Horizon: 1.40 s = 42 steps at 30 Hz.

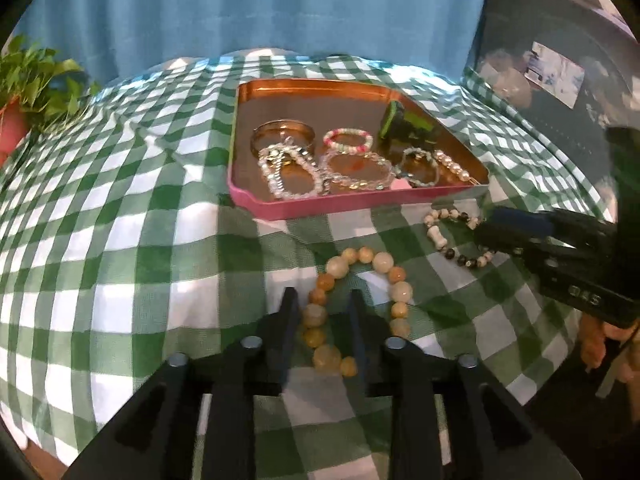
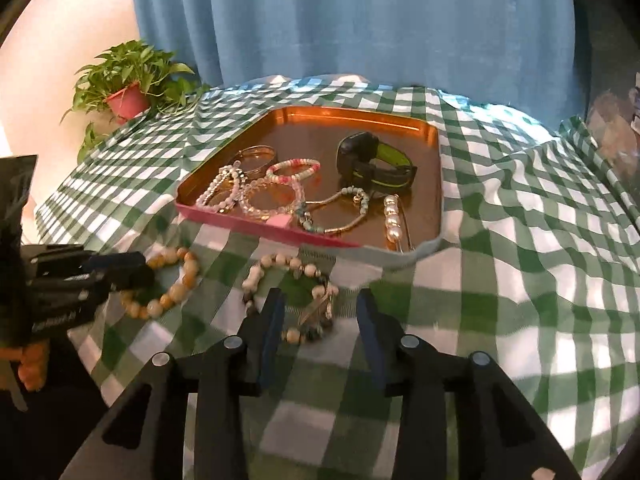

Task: Organize jewelry
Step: 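Close the left tool on the wooden bead bracelet while the right tool grips the black beaded bracelet, then carry the wooden bracelet with the left tool while the right tool carries the black bracelet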

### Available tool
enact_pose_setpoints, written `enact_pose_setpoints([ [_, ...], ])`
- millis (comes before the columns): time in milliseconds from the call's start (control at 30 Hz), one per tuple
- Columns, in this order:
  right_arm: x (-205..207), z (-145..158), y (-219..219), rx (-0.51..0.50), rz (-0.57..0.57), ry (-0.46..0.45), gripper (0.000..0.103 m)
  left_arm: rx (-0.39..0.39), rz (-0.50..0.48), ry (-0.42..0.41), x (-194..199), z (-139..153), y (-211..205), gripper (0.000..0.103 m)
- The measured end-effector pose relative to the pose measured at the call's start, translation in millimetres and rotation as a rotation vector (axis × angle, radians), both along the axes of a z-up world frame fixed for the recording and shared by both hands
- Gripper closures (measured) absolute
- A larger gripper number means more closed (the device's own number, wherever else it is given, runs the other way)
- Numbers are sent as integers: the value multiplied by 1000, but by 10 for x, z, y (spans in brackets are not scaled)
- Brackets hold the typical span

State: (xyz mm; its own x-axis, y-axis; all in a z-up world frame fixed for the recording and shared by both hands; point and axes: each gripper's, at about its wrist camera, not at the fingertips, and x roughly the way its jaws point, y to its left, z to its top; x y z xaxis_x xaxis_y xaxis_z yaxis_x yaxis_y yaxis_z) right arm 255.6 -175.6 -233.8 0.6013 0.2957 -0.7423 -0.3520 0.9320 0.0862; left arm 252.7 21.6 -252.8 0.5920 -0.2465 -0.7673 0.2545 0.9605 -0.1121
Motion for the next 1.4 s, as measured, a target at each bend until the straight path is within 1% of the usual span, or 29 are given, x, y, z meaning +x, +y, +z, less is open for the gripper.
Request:
enact_pose_setpoints([
  [33, 53, -36, 17, -3, -1, 19, 72, 17, 2, -9, -8, -8, -24, 74],
  [67, 93, -79, 34, -5, -4, 39, 72, 41, 2, -15, -18, -16, -54, 74],
  [100, 97, -88, 46, -10, -6, 25, 79, 49, 2, -12, -13, -19, -70, 74],
  [133, 94, -99, 67, -32, -1, 22, 91, 40, 4, 1, 12, -12, -55, 76],
  [167, 76, -108, 96, -74, 0, 0, 91, 25, 9, 22, 50, -3, -17, 85],
  [200, 59, -114, 124, -103, 7, -15, 92, 19, 25, 29, 73, -2, 28, 91],
  [267, 53, -109, 124, -107, -1, -15, 92, -80, 39, 63, 115, -8, 163, 91],
  [300, 54, -107, 107, -99, -8, -13, 92, -97, 45, 74, 133, -5, 188, 91],
  [333, 54, -106, 89, -94, -13, -12, 93, -71, 43, 71, 127, 2, 161, 91],
  [367, 53, -102, 66, -88, -22, -8, 93, -25, 43, 53, 104, 17, 112, 91],
  [400, 49, -90, 41, -74, -27, -3, 93, -1, 38, 37, 69, 43, 76, 91],
  [467, 12, -38, 2, -51, -37, -4, 95, -16, 33, 28, 4, 120, 48, 91],
  [500, -15, 4, -2, -49, -45, -14, 98, -19, 36, 22, -23, 162, 40, 91],
  [700, -209, 239, 46, -58, -62, -61, 98, -17, 42, -28, -206, 488, -55, 91],
  [900, -415, 512, 14, -20, -84, -88, 98, -55, 68, -74, -400, 858, -43, 91],
  [967, -480, 596, -9, 8, -91, -84, 98, -46, 78, -101, -478, 1009, -45, 91],
  [1100, -655, 833, 9, 23, -92, -115, 98, -57, 89, -150, -643, 1293, -39, 91],
  [1233, -855, 1144, 27, 23, -81, -169, 98, -58, 90, -214, -815, 1593, -62, 91],
  [1300, -972, 1318, 38, 24, -80, -202, 98, -87, 87, -238, -882, 1742, -65, 91],
  [1400, -1111, 1552, 54, 37, -73, -239, 98, -95, 71, -293, -1015, 1979, -110, 91],
])
